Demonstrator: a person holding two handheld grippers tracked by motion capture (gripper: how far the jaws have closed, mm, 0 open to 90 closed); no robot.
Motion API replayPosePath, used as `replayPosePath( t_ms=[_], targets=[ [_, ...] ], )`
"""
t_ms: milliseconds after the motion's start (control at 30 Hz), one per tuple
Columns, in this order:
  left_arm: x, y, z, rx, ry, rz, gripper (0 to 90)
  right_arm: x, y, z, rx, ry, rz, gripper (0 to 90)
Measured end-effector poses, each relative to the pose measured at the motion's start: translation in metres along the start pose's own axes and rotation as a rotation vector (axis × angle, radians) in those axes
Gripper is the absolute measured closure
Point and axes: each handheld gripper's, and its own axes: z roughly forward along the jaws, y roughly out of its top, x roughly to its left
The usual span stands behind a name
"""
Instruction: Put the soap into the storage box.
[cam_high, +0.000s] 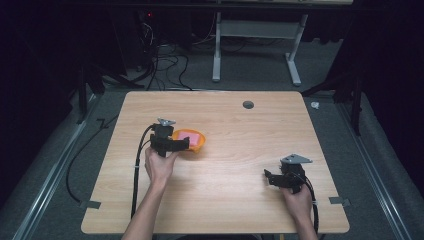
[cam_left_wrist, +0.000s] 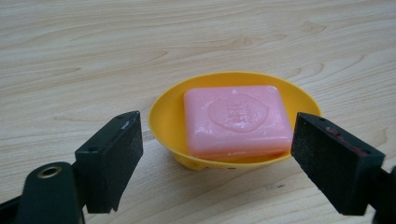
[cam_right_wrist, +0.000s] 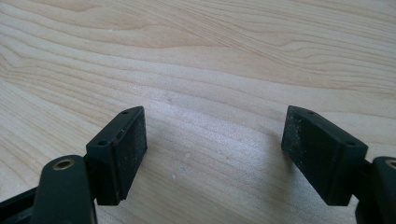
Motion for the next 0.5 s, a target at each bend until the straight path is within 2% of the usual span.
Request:
replayPosePath(
  t_ms=[300,367,500],
  targets=[
    [0.003,-0.003,-0.010,-0.007,0.001,0.010,16.1,0.000,0.000,0.000,0.000,0.000,0.000,22.8],
    [0.004,-0.006,-0.013,-0.022,-0.007,0.009,15.7,0.000,0.000,0.000,0.000,0.000,-0.002,22.8],
    [0.008,-0.010,-0.015,-0.017,-0.012,0.009,15.5,0.000,0.000,0.000,0.000,0.000,-0.004,22.8]
  ],
)
